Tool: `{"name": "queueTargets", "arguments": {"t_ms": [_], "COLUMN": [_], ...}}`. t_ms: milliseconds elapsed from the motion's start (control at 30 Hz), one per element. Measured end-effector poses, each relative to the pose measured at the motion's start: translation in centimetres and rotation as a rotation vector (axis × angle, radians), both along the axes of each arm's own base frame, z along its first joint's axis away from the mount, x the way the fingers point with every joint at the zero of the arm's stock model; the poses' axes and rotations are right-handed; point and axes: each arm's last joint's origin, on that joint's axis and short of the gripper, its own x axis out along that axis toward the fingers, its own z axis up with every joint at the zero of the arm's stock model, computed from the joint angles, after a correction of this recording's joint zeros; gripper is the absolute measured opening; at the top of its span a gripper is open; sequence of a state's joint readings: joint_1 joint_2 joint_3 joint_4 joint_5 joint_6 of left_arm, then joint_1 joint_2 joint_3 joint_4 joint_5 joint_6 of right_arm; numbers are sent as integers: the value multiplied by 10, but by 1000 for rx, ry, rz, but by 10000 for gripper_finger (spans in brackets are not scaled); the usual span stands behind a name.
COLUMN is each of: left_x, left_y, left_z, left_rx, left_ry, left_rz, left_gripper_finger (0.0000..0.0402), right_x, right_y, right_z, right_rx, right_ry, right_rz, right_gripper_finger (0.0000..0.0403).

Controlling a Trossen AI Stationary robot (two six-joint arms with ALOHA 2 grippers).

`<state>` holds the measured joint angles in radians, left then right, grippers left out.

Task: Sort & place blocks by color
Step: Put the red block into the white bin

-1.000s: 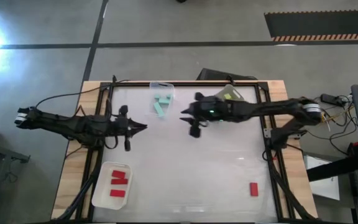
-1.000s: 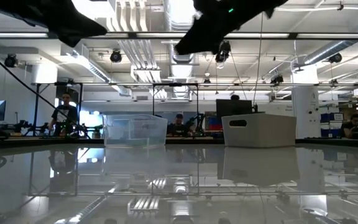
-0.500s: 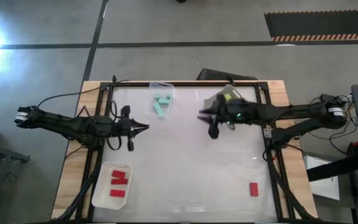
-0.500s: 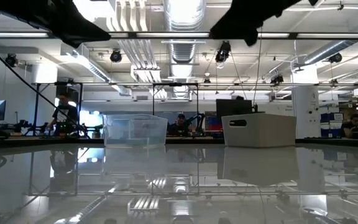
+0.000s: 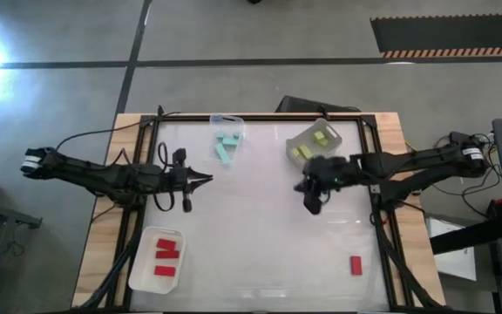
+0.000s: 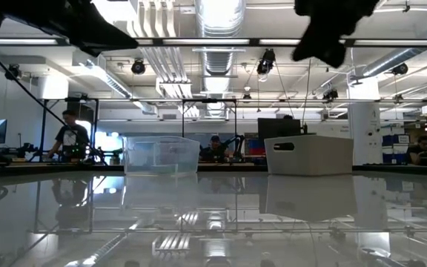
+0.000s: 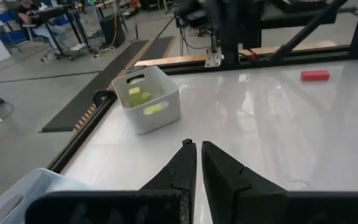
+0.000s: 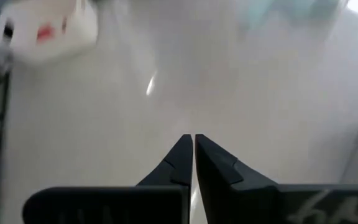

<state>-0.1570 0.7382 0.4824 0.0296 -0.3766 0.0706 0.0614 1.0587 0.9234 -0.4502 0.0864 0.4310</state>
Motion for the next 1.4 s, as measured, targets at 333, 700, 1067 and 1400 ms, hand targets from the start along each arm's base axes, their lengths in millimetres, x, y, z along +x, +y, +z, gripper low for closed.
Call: {"name": "queueTargets", "arguments": {"t_ms": [333, 700, 1067, 1400], "left_x": [10, 10, 9, 9], "left_y": [0, 0, 0, 0], "left_z": [4, 6, 7, 7], "left_rx": [66, 91, 95, 136], "left_ry": [-55, -76, -75, -68], "left_rz": [36, 32, 31, 25], "left_gripper_finger": [10, 10, 10, 10], "right_x": [-45, -72, -70, -68], "right_y": [56, 123, 177, 189], "right_z": [-38, -63, -109, -139], "right_rx": [467, 461, 510, 445], "right_ry": [825, 1030, 1059, 1145], "right_rz": [-269, -547, -608, -630], "right_gripper_finger": [9, 59, 213, 249]}}
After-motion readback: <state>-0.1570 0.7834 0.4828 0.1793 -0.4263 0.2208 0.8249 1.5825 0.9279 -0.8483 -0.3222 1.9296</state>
